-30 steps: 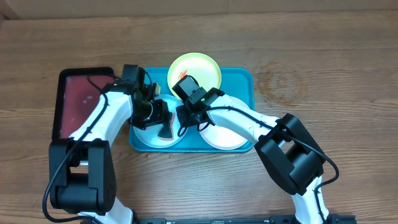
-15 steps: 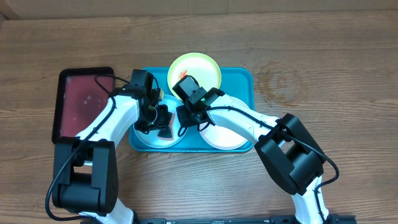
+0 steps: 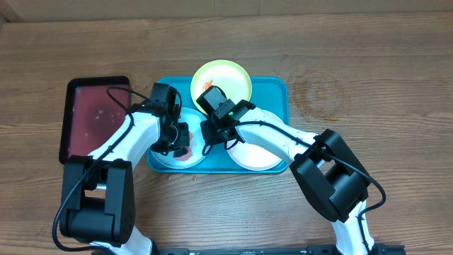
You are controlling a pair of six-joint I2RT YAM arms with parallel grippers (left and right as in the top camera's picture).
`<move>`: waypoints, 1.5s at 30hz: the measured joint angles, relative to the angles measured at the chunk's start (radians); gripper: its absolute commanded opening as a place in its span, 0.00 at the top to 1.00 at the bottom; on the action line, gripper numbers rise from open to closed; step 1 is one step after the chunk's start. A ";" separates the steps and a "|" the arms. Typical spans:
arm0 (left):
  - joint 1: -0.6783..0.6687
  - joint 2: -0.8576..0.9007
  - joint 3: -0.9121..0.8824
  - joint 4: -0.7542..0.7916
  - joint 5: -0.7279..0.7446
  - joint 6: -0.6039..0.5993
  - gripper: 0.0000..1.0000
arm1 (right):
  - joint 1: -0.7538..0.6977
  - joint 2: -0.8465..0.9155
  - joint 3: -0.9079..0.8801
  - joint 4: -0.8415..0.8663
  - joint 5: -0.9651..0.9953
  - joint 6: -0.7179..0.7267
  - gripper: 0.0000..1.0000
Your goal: Clean dirty plates on tray and stack at the side
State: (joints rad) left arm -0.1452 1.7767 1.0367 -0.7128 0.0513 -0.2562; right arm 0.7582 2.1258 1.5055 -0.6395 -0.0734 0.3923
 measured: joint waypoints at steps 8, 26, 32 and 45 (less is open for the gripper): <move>0.012 -0.003 0.003 0.006 -0.293 -0.011 0.96 | 0.000 0.000 0.000 0.001 -0.002 0.000 0.87; 0.014 0.069 0.104 0.059 0.077 -0.112 0.96 | 0.000 0.000 0.000 0.001 -0.005 0.000 0.88; 0.012 0.106 0.132 0.002 -0.016 -0.124 0.96 | 0.000 0.000 0.000 0.001 -0.005 0.000 0.88; 0.028 0.138 0.292 -0.229 -0.392 -0.130 0.96 | 0.003 0.000 0.000 0.010 -0.016 0.000 0.90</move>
State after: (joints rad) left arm -0.1169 1.9144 1.3289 -0.9417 -0.3408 -0.3862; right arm 0.7609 2.1258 1.5059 -0.6300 -0.0891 0.3927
